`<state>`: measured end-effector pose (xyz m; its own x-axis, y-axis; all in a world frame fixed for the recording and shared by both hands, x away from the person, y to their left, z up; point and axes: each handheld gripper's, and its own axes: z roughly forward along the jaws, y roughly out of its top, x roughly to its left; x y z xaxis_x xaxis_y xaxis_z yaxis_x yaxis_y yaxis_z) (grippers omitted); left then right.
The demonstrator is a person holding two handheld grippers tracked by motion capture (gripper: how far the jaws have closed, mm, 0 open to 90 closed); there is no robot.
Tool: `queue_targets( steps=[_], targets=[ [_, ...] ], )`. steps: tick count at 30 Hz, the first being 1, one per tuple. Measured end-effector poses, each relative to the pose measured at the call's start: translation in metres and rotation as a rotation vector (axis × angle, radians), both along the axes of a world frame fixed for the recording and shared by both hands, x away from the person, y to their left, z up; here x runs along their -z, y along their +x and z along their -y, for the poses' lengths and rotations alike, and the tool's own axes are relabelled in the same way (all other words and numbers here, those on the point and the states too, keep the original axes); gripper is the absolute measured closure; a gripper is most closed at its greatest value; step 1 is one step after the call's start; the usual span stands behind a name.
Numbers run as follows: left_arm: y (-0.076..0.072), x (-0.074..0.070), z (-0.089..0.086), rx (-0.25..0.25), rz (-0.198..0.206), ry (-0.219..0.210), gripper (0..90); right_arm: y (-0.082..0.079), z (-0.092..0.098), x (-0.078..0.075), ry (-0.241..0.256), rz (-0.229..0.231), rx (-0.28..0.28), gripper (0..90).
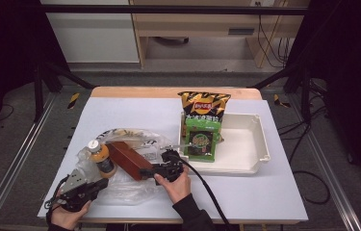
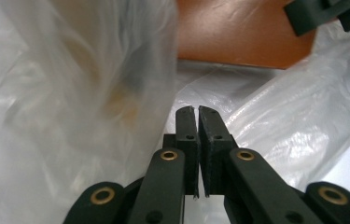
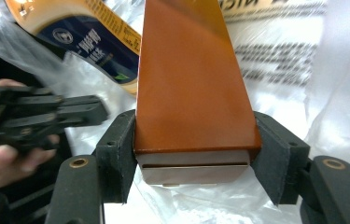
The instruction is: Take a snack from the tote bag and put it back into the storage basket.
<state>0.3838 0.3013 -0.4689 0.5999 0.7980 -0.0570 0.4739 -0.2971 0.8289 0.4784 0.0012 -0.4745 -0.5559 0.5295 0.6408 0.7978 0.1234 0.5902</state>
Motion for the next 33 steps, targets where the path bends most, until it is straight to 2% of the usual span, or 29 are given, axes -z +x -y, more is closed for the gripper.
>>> queue_targets(
  steps=[1, 4, 7, 12, 17, 22, 23, 25, 27, 33],
  targets=[
    [-0.0001, 0.0000, 0.0001, -0.001, 0.002, -0.001, 86.8, -0.0005, 0.0002, 0.0005, 0.007, -0.018, -0.001, 38.6],
    [-0.0002, 0.0000, 0.0003, 0.000, 0.000, 0.002, 86.8, -0.0020, 0.0013, 0.0023, 0.001, -0.022, -0.002, 38.0],
    [-0.0002, 0.0000, 0.0002, -0.001, 0.000, 0.002, 86.7, -0.0023, 0.0000, 0.0034, -0.011, 0.044, 0.009, 36.6],
    [0.0001, 0.0002, 0.0000, 0.000, 0.001, 0.005, 86.7, -0.0045, -0.0010, 0.0025, -0.070, 0.198, 0.053, 29.7],
    [0.0000, 0.0001, -0.0001, 0.000, 0.001, 0.004, 86.7, -0.0049, 0.0008, -0.0001, -0.089, 0.252, 0.091, 30.0],
    [0.0001, 0.0002, -0.0001, 0.000, 0.001, 0.004, 86.7, -0.0081, 0.0001, -0.0027, -0.137, 0.369, 0.111, 31.1],
    [0.0000, 0.0001, 0.0000, -0.001, 0.001, 0.004, 86.6, -0.0081, 0.0005, -0.0034, -0.134, 0.374, 0.113, 32.9],
    [0.0002, 0.0002, 0.0000, 0.000, -0.001, 0.003, 86.6, -0.0071, 0.0027, -0.0051, -0.108, 0.346, 0.107, 35.3],
    [0.0002, 0.0003, 0.0002, -0.001, -0.002, 0.003, 86.7, -0.0057, 0.0031, -0.0053, -0.108, 0.344, 0.106, 35.5],
    [0.0001, 0.0004, 0.0001, 0.000, -0.002, 0.002, 86.6, 0.0008, 0.0050, -0.0036, -0.090, 0.327, 0.154, 35.4]
  ],
)
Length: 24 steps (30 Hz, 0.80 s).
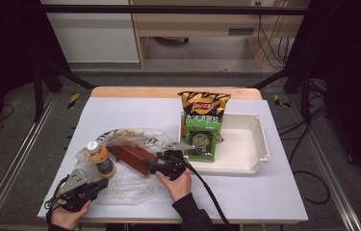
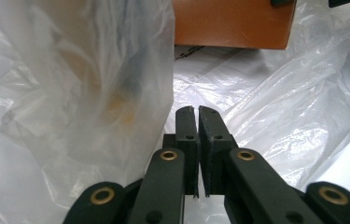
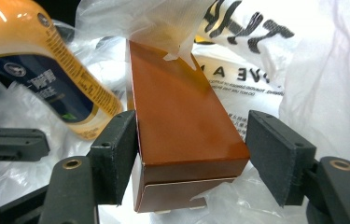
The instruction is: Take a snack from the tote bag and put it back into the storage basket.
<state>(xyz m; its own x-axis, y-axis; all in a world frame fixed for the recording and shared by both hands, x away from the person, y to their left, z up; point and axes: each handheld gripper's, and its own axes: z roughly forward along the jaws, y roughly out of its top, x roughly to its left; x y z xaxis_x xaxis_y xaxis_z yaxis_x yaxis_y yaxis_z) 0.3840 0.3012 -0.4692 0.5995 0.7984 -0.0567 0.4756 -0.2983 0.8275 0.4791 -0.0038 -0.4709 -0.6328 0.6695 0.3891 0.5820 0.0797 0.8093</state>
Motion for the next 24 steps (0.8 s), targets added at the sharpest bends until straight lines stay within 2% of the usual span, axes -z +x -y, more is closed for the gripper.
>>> queue_targets(
  steps=[2, 7, 9, 15, 17, 18, 21, 22, 24],
  targets=[
    [0.000, 0.000, 0.000, -0.001, 0.000, -0.002, 86.6, 0.000, -0.001, 0.000, 0.002, -0.006, 0.012, 35.5],
    [0.000, 0.000, 0.000, 0.000, 0.002, -0.001, 86.6, 0.002, 0.000, -0.002, 0.014, -0.053, 0.007, 37.5],
    [0.000, 0.000, 0.000, -0.001, 0.000, -0.003, 86.6, 0.000, 0.001, -0.003, 0.038, -0.098, -0.003, 38.4],
    [0.000, 0.000, 0.000, 0.001, 0.002, -0.001, 86.6, -0.004, 0.003, -0.002, 0.107, -0.176, -0.021, 39.2],
    [0.000, 0.000, 0.000, 0.002, 0.001, -0.001, 86.6, -0.006, 0.004, -0.003, 0.141, -0.226, -0.029, 39.2],
    [0.000, 0.000, 0.000, 0.002, 0.002, -0.002, 86.6, -0.007, 0.005, -0.003, 0.164, -0.271, -0.029, 39.2],
    [0.000, 0.000, 0.000, 0.004, 0.001, 0.001, 86.5, -0.013, 0.010, 0.001, 0.221, -0.344, -0.026, 39.0],
    [0.000, 0.000, 0.000, 0.005, 0.001, 0.003, 86.5, -0.014, 0.011, 0.003, 0.229, -0.357, -0.024, 38.9],
    [0.000, 0.000, 0.000, 0.005, 0.001, 0.005, 86.5, -0.015, 0.012, 0.007, 0.223, -0.337, -0.017, 38.3]
  ],
)
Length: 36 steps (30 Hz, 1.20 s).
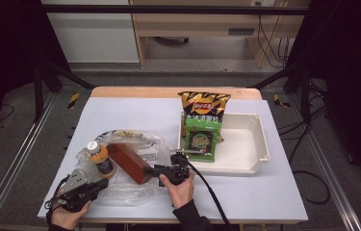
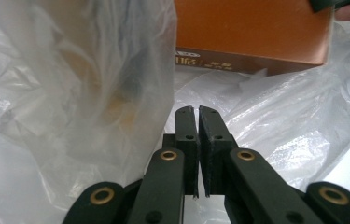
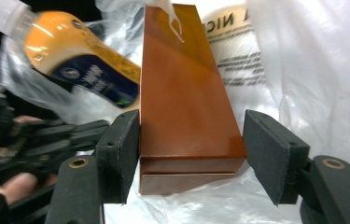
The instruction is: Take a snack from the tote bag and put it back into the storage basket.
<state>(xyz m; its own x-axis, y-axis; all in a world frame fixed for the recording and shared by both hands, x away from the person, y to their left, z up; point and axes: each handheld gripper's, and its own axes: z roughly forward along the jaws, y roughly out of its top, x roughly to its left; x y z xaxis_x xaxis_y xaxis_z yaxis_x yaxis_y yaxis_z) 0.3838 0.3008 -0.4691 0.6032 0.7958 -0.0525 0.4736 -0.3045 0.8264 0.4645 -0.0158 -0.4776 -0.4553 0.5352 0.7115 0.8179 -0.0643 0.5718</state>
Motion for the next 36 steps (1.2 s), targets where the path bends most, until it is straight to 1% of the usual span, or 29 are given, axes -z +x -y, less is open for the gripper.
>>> queue_targets(
  steps=[2, 3, 4, 5, 6, 7, 8, 9, 10, 11, 12, 14, 15, 17, 18, 19, 20, 21, 22, 24, 25, 26, 29, 31, 32, 33, 34, 36],
  targets=[
    [0.000, 0.000, 0.000, -0.002, -0.001, -0.003, 86.5, -0.001, -0.002, 0.001, -0.016, 0.046, 0.018, 37.7],
    [0.000, 0.000, 0.000, -0.002, -0.001, -0.003, 86.4, -0.001, -0.003, 0.000, -0.032, 0.076, 0.023, 36.9],
    [0.000, 0.000, 0.000, -0.001, -0.001, -0.003, 86.4, -0.002, -0.004, 0.000, -0.054, 0.120, 0.027, 35.5],
    [0.000, 0.000, 0.000, -0.001, -0.001, -0.003, 86.4, -0.003, -0.004, 0.000, -0.086, 0.159, 0.041, 34.1],
    [0.000, 0.000, 0.000, -0.002, -0.001, -0.003, 86.4, -0.004, -0.005, 0.000, -0.112, 0.191, 0.051, 33.3],
    [0.000, 0.000, 0.000, -0.002, -0.001, -0.003, 86.4, -0.004, -0.005, 0.000, -0.130, 0.229, 0.049, 32.6],
    [0.000, 0.000, 0.000, -0.002, -0.002, -0.003, 86.4, -0.005, -0.005, 0.000, -0.142, 0.238, 0.055, 33.1],
    [0.000, 0.000, 0.000, -0.002, -0.001, -0.003, 86.4, -0.005, -0.005, 0.000, -0.150, 0.255, 0.063, 35.4],
    [0.000, 0.000, 0.000, -0.002, -0.001, -0.004, 86.4, -0.006, -0.004, -0.001, -0.170, 0.282, 0.076, 36.0],
    [0.000, 0.000, 0.000, -0.002, 0.000, -0.004, 86.4, -0.006, -0.004, -0.001, -0.189, 0.308, 0.085, 34.6],
    [0.000, 0.000, 0.000, -0.002, -0.001, -0.005, 86.4, -0.006, -0.003, -0.002, -0.199, 0.330, 0.084, 33.4],
    [0.000, 0.000, 0.000, -0.002, -0.002, -0.003, 86.4, -0.007, -0.003, -0.003, -0.209, 0.365, 0.073, 32.9],
    [0.000, 0.000, 0.000, -0.002, -0.001, -0.003, 86.4, -0.007, -0.003, -0.003, -0.211, 0.374, 0.070, 32.9],
    [0.000, 0.000, 0.000, -0.002, 0.000, -0.004, 86.3, -0.008, -0.004, -0.004, -0.213, 0.401, 0.048, 30.4],
    [0.000, 0.000, 0.000, -0.002, 0.001, -0.004, 86.3, -0.008, -0.005, -0.005, -0.227, 0.423, 0.038, 29.0],
    [0.000, 0.000, 0.000, -0.002, 0.003, -0.002, 86.0, -0.009, -0.007, -0.006, -0.246, 0.450, 0.022, 26.8],
    [0.000, 0.000, 0.000, -0.001, 0.005, -0.003, 85.7, -0.009, -0.009, -0.007, -0.283, 0.474, 0.008, 24.7],
    [0.000, 0.000, 0.000, -0.001, 0.008, -0.003, 85.6, -0.009, -0.011, -0.006, -0.303, 0.484, -0.003, 24.6],
    [0.000, 0.000, 0.000, -0.002, 0.009, -0.004, 85.5, -0.009, -0.014, -0.006, -0.335, 0.501, -0.022, 23.2],
    [0.000, 0.000, 0.000, -0.002, 0.010, -0.004, 85.3, -0.010, -0.020, -0.006, -0.414, 0.540, -0.035, 23.3],
    [0.000, 0.000, 0.000, -0.004, 0.011, -0.006, 85.2, -0.010, -0.023, -0.005, -0.435, 0.555, -0.046, 23.4],
    [-0.001, 0.000, 0.000, -0.002, 0.012, -0.006, 85.2, -0.009, -0.026, -0.004, -0.447, 0.557, -0.059, 23.3],
    [-0.001, 0.000, -0.001, -0.001, 0.013, -0.004, 85.2, -0.007, -0.033, -0.002, -0.483, 0.539, -0.085, 26.1],
    [-0.001, 0.000, -0.001, -0.001, 0.013, -0.004, 85.2, -0.005, -0.035, -0.001, -0.508, 0.534, -0.083, 32.2],
    [-0.001, 0.000, -0.001, -0.001, 0.013, -0.004, 85.2, -0.004, -0.035, 0.000, -0.524, 0.529, -0.093, 38.6],
    [-0.001, 0.000, -0.001, 0.000, 0.013, -0.004, 85.2, -0.003, -0.035, 0.000, -0.542, 0.536, -0.103, 40.1],
    [-0.001, 0.000, -0.001, -0.002, 0.013, -0.006, 85.2, -0.003, -0.034, -0.001, -0.545, 0.539, -0.108, 41.1],
    [-0.001, 0.000, -0.001, -0.001, 0.013, -0.005, 85.2, -0.004, -0.033, -0.004, -0.557, 0.528, -0.120, 41.9]
  ],
)
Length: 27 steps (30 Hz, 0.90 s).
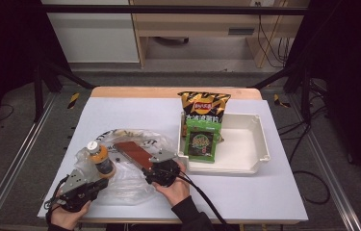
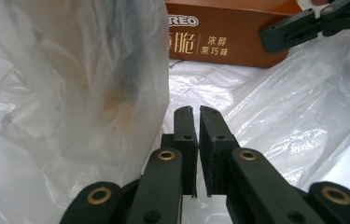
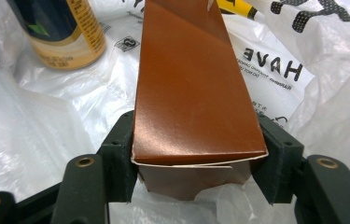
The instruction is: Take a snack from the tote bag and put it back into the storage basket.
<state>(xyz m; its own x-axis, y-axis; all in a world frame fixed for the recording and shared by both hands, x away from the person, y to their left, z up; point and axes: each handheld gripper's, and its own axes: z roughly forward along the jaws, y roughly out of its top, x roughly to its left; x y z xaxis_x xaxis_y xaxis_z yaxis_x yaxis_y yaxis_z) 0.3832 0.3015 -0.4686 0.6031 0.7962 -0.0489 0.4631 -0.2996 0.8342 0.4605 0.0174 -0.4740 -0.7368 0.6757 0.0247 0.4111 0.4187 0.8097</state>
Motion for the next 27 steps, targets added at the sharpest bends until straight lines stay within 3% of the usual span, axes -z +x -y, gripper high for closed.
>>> queue_targets(
  steps=[4, 7, 10, 12, 14, 17, 23, 27],
  targets=[
    [0.000, 0.000, 0.000, 0.002, 0.000, 0.000, 85.2, -0.005, 0.005, -0.007, -0.017, -0.008, -0.020, 42.1],
    [0.000, 0.000, 0.001, 0.002, 0.000, 0.003, 85.2, -0.007, 0.006, -0.004, -0.060, -0.021, -0.062, 41.7],
    [0.000, 0.000, 0.000, 0.001, 0.001, 0.003, 85.2, -0.008, 0.006, -0.007, -0.048, -0.030, -0.068, 35.5],
    [0.000, 0.000, 0.000, 0.001, 0.000, 0.004, 85.2, -0.008, 0.005, -0.011, -0.020, -0.002, -0.074, 30.8],
    [0.000, 0.000, 0.001, 0.003, 0.001, 0.005, 85.2, -0.007, 0.002, -0.017, -0.024, 0.026, -0.077, 29.0],
    [0.000, 0.000, 0.000, 0.002, 0.003, 0.003, 85.1, -0.002, -0.007, -0.023, -0.043, 0.031, -0.074, 28.7],
    [0.000, 0.000, 0.000, 0.003, 0.001, 0.000, 85.1, 0.014, -0.020, -0.021, -0.097, -0.020, -0.060, 33.3],
    [0.000, 0.000, 0.000, 0.003, 0.001, 0.002, 85.2, 0.018, -0.023, -0.018, -0.102, -0.056, -0.062, 34.7]
  ],
)
